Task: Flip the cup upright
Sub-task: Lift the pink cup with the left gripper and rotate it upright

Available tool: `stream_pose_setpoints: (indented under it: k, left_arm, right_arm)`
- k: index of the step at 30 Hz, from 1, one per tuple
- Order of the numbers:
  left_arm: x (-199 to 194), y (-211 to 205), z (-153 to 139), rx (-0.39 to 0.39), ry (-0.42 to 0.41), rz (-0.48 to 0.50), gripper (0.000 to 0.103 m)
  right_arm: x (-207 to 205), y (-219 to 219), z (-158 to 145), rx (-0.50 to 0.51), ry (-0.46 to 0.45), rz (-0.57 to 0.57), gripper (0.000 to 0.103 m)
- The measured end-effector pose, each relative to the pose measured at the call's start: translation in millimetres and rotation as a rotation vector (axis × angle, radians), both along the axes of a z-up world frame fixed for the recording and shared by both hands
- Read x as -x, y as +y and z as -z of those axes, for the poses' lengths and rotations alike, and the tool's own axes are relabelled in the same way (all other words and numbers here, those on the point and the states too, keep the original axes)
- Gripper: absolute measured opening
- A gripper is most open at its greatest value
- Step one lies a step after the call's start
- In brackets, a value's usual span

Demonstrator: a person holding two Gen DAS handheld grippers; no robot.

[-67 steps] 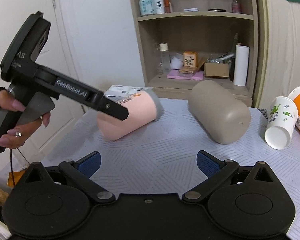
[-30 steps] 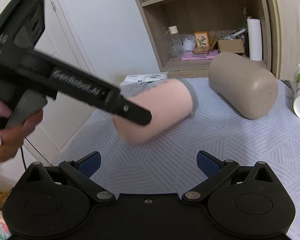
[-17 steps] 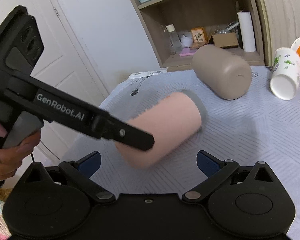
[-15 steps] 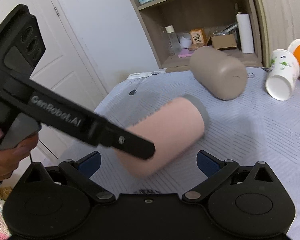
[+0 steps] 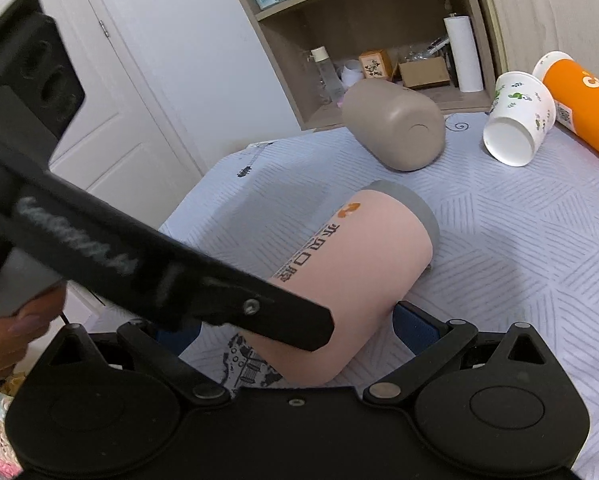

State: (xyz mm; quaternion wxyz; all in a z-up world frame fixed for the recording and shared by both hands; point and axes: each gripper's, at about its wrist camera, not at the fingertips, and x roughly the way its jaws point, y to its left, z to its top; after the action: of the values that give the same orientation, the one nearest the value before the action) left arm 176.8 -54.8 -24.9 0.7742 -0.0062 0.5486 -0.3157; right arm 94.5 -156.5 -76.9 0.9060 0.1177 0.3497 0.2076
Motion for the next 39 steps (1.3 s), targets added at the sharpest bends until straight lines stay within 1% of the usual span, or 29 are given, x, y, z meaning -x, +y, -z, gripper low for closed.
stream_pose_setpoints:
  k: [1, 3, 8, 12, 14, 18, 22, 26, 30, 32, 34, 35, 39]
  left_arm:
    - [1.1, -0.5, -2.4, 0.009, -0.01, 0.011, 0.066]
    - [2.6, 0.0, -5.2, 0.028, -0.021, 0.021, 0.068]
    - [-3.1, 10.2, -6.1, 0.088, -0.05, 0.012, 0.069]
    - [-15.4, 16.0, 1.5, 0.114, -0.027, 0.011, 0.069]
    - [-21.9, 18.7, 5.5, 0.135, -0.009, 0.013, 0.069]
    - [-29.8, 20.9, 11.4, 0.187, 0.017, 0.004, 0.069]
    - [-28.4, 17.5, 13.5, 0.188, -0.009, 0.019, 0.069]
    - [-31.6, 12.7, 16.8, 0.211, 0.0, 0.032, 0.067]
    - [-35.6, 11.9, 20.1, 0.222, 0.01, 0.022, 0.065]
    - [-36.5, 11.9, 21.5, 0.214, 0.005, 0.02, 0.064]
    - [-36.8, 12.4, 24.1, 0.203, 0.008, 0.022, 0.06]
    - [-37.1, 12.7, 26.0, 0.203, 0.014, 0.024, 0.06]
    - [-35.0, 17.1, 30.5, 0.231, 0.023, 0.012, 0.06]
  right_arm:
    - [0.8, -1.7, 0.5, -0.002, -0.002, 0.005, 0.103]
    - [-0.2, -2.2, 1.6, -0.01, -0.001, 0.013, 0.103]
    - [0.7, -5.7, 2.4, -0.007, 0.008, 0.022, 0.103]
    - [-1.3, -13.4, 5.0, -0.057, 0.039, 0.046, 0.103]
    - [-3.2, -15.9, 7.2, -0.066, 0.053, 0.057, 0.103]
    - [-6.6, -21.8, 7.5, -0.08, 0.052, 0.079, 0.103]
    - [-10.3, -27.4, 9.7, -0.149, 0.057, 0.089, 0.103]
    - [-13.8, -28.3, 15.5, -0.169, 0.06, 0.094, 0.103]
    - [-14.9, -32.3, 19.9, -0.211, 0.044, 0.081, 0.103]
    - [-15.2, -36.3, 21.7, -0.238, 0.042, 0.088, 0.099]
    - [-16.1, -40.1, 22.5, -0.257, 0.046, 0.096, 0.088]
    - [-16.6, -41.8, 22.7, -0.262, 0.048, 0.096, 0.086]
    - [-14.4, -42.4, 23.6, -0.264, 0.037, 0.08, 0.085]
